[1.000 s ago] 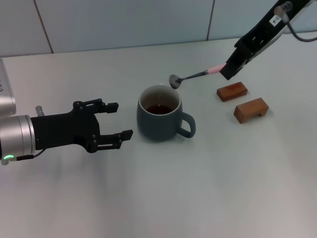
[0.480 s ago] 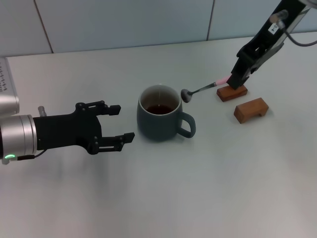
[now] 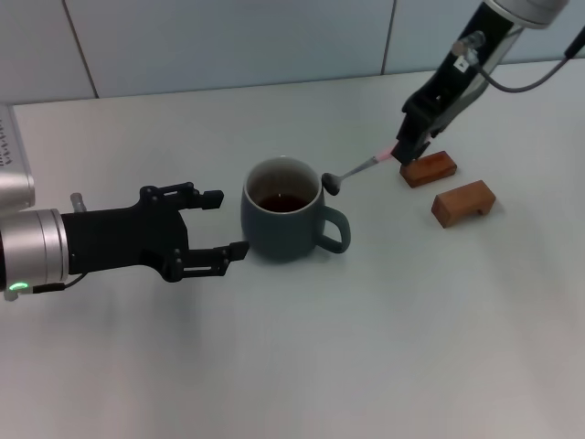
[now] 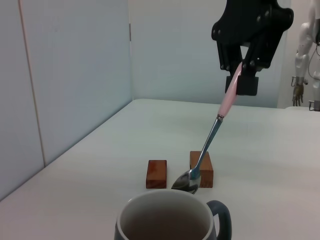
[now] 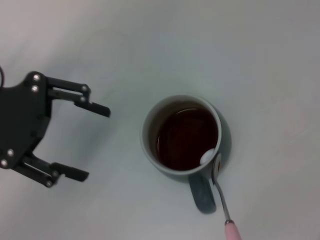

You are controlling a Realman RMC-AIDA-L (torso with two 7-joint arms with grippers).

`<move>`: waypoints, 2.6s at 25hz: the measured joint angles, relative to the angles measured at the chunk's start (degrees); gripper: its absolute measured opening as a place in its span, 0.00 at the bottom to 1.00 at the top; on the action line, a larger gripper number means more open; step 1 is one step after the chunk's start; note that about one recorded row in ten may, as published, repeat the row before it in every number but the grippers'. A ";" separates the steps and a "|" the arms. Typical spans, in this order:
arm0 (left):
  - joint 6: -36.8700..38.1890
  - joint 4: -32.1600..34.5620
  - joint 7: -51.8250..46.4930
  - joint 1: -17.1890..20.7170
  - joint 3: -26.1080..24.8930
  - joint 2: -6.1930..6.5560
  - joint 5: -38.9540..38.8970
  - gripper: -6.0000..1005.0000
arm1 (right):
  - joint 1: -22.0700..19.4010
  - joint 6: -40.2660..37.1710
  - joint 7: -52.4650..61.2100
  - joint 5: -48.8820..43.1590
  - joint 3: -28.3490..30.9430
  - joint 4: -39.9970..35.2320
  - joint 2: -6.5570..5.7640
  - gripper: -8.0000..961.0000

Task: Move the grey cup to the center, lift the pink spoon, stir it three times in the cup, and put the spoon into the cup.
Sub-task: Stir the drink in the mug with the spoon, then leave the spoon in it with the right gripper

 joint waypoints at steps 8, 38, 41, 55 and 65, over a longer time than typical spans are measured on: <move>0.00 0.00 0.18 0.25 0.00 0.00 -0.01 0.79 | 0.61 -2.91 0.28 0.32 0.60 -2.38 0.12 0.14; -0.10 0.24 0.00 0.19 1.41 0.01 -1.06 0.79 | 3.72 5.40 -2.51 0.69 0.46 4.45 1.16 0.14; -0.07 0.36 0.00 0.21 1.41 0.01 -1.30 0.79 | 4.32 7.87 -3.34 0.24 0.17 7.02 1.56 0.14; -0.51 0.70 0.00 0.29 4.25 0.00 -3.61 0.79 | 6.04 17.81 -5.49 0.03 -3.95 17.31 3.48 0.14; -0.68 1.24 0.00 0.39 5.94 0.00 -5.16 0.79 | 7.04 19.20 -6.54 1.02 -3.68 16.29 6.01 0.14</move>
